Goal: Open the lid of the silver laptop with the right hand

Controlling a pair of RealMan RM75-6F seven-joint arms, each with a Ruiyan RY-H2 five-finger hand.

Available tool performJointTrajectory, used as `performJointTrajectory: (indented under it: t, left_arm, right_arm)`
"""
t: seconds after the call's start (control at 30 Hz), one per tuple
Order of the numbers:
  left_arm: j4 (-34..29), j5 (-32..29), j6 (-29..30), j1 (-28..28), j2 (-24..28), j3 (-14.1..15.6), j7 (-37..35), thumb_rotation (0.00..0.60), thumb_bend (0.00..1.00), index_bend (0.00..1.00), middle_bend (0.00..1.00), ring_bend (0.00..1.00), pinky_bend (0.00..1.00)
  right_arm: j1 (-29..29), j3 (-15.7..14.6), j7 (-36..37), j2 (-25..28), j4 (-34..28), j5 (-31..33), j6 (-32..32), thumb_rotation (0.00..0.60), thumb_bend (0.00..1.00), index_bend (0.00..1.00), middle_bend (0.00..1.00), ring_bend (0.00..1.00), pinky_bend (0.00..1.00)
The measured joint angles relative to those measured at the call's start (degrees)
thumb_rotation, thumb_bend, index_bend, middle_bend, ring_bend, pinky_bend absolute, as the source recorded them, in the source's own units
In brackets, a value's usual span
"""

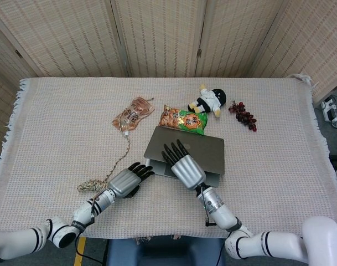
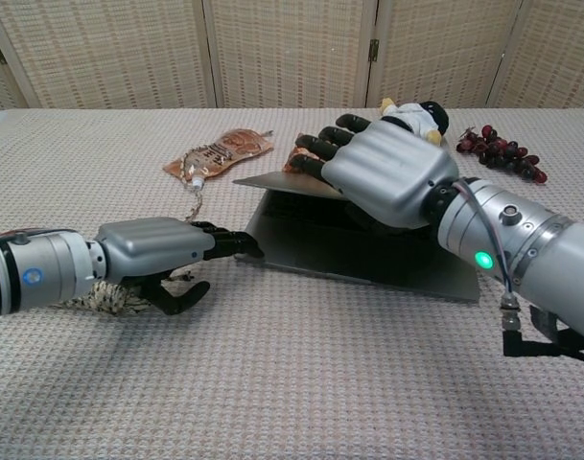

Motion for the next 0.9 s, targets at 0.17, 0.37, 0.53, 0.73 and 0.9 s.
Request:
performJointTrajectory:
  t: [0.17, 0.37, 0.53, 0.73, 0.9]
  left_arm:
    - [0.5, -4.6, -1.3, -0.9, -1.1, -0.1, 4.0, 0.600, 0.75, 0.05, 0.04, 0.00, 0.00]
    - [0.0, -7.0, -1.0, -1.7, -1.4, 0.4, 6.2, 0.600, 0.75, 0.06, 0.04, 0.00, 0.00]
    - [-0.2, -8.2, -0.8, -2.2, -1.6, 0.9, 7.2, 0.600, 0.75, 0.06, 0.04, 0.00, 0.00]
    - [-0.1, -9.4, -0.2, -2.5, -1.6, 1.5, 7.5, 0.600, 0.75, 0.06, 0.04, 0.00, 0.00]
    - [-0.2, -9.3, 0.5, -2.6, -1.5, 1.8, 7.1, 0.600, 0.75, 0.06, 0.04, 0.00, 0.00]
  right_arm:
    - [0.2, -0.4, -0.3, 0.0, 0.4, 0.6, 0.4, 0.600, 0.64, 0.00, 0.00, 0.00, 0.00]
    - [0.5, -1.0, -0.8, -0.3, 1.5, 1.8, 0.2, 0.600, 0.64, 0.00, 0.00, 0.00, 0.00]
    - [0.7, -1.0, -1.1, -0.7, 2.4, 2.7, 0.6, 0.600, 0.64, 0.00, 0.00, 0.00, 0.00]
    - [0.5, -0.6, 0.1, 0.5, 1.6, 3.0, 1.8, 0.600, 0.64, 0.00, 0.00, 0.00, 0.00]
    - [0.1, 0.5, 1.4, 3.3, -0.6, 3.1, 3.4, 0.600, 0.64, 0.00, 0.00, 0.00, 0.00]
